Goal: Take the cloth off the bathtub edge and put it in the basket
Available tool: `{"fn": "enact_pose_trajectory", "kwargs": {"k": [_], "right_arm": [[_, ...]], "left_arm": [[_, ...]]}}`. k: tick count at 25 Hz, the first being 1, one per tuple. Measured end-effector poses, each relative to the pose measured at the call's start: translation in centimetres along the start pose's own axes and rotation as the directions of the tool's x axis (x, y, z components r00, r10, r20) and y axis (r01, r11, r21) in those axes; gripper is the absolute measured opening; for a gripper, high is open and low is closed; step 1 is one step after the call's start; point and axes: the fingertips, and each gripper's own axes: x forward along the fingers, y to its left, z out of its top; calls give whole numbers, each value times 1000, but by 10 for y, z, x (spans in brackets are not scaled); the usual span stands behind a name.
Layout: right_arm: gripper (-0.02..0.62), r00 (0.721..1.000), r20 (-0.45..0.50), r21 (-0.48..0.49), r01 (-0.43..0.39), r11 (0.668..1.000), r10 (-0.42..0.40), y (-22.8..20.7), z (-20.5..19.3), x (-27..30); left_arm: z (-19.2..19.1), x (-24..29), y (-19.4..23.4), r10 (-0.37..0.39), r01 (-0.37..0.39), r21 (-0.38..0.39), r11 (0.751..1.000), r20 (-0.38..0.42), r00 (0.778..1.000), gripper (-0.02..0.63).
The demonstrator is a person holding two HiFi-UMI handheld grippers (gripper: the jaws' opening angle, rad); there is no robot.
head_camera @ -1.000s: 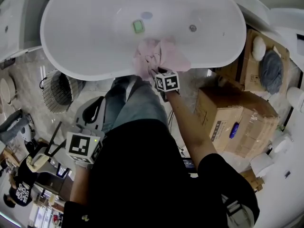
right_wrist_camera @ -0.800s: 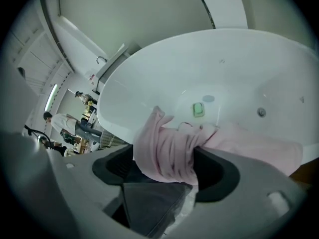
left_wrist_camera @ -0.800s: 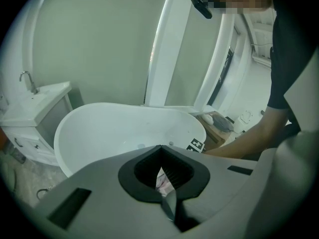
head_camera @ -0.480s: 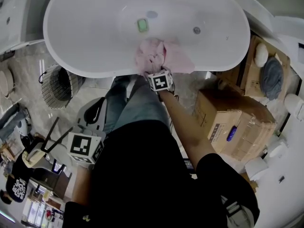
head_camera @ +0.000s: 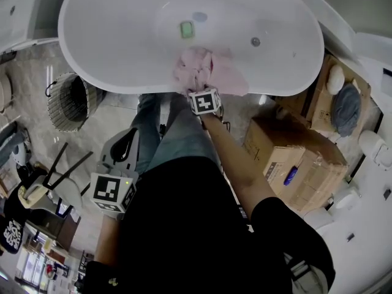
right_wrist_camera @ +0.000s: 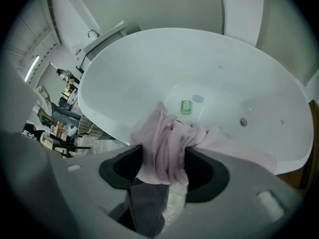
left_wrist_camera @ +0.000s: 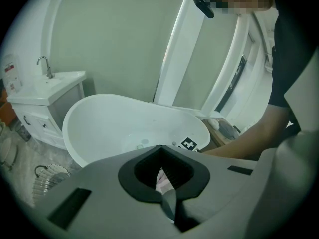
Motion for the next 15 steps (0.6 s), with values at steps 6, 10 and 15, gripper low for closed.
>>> {"fn": "enact_pose_trajectory", "kwargs": {"k": [6, 10, 15], "right_arm": [[194, 999, -51, 35, -2, 999, 3, 7, -10, 0], [151, 999, -36, 51, 11, 999, -9, 11, -7, -4], [109, 999, -22, 53, 37, 998, -35, 12, 1, -19]], "left_arm": [[-11, -15, 13, 33, -32, -54, 998, 9, 999, 14], [-9, -23, 26, 39, -38, -66, 997, 19, 999, 14], [1, -36, 37, 33, -29, -61, 998, 55, 998, 14]]}}
